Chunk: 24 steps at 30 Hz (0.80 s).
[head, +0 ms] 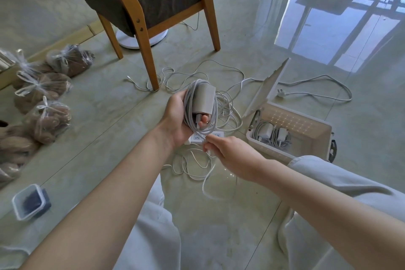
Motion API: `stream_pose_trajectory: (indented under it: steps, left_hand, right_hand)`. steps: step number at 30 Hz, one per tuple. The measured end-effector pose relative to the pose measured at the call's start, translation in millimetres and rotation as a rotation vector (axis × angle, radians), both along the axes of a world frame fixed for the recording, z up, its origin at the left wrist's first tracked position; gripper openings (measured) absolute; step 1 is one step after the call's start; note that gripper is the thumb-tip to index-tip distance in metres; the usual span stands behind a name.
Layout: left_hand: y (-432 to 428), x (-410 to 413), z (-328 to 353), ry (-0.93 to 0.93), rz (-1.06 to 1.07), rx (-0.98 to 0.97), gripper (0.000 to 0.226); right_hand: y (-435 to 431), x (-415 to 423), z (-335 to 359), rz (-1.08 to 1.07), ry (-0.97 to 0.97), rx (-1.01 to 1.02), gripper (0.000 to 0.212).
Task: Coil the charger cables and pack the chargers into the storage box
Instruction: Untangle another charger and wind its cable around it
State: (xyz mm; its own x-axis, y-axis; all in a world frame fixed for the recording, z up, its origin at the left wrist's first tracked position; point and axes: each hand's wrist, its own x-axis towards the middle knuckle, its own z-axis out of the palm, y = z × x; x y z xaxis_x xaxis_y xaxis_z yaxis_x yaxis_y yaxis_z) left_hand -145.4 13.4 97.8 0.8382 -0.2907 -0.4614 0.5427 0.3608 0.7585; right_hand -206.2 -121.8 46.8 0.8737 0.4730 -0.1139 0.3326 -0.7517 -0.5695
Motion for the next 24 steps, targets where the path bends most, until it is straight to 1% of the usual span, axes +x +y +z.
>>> stream_pose_trajectory:
  steps: [2,4,5,8,10,12,13,15,17,19,22,24]
  left_hand:
    - [2,0,4,-0.058,-0.066,0.025,0.042]
    - [4,-1,6,-0.099,-0.164,0.1,0.048]
    - [5,-1,7,-0.12,-0.218,0.152,0.047]
    - [11,-3,7,-0.182,-0.422,0.362,0.039]
    - [16,-4,3,-0.215,-0.571,0.53,0.039]
    - [19,-4,-2,-0.259,-0.634,0.704,0.032]
    - [20,-3,-6,-0.283,-0.639,0.802,0.029]
    - [23,-2,-14,-0.318,-0.635,0.983,0.031]
    - [28,0,-21,-0.345,-0.605,1.098,0.035]
    - [30,3,-25,-0.362,-0.545,1.162,0.039]
    - [28,5,-27,-0.377,-0.449,1.18,0.037]
    - [25,4,-29,-0.429,-0.449,1.252,0.036]
  right_hand:
    - [-5,5,-1,0.022,-0.004,-0.022,0.019]
    - [-11,10,0,0.024,-0.018,-0.08,0.019]
    - [-14,12,0,0.027,-0.024,-0.126,0.019]
    - [-21,17,-3,0.01,-0.021,-0.23,0.019]
    - [-27,23,-8,-0.037,-0.014,-0.239,0.019]
    - [-32,29,-11,-0.091,-0.022,-0.239,0.021]
    - [-34,30,-11,-0.118,-0.028,-0.246,0.021]
    - [-37,33,-10,-0.161,-0.063,-0.278,0.021]
    - [-34,34,-5,-0.175,-0.112,-0.311,0.02]
    - [-29,32,1,-0.173,-0.135,-0.309,0.021]
    - [-20,27,5,-0.152,-0.14,-0.266,0.023]
    - [-16,24,7,-0.155,-0.119,-0.237,0.026]
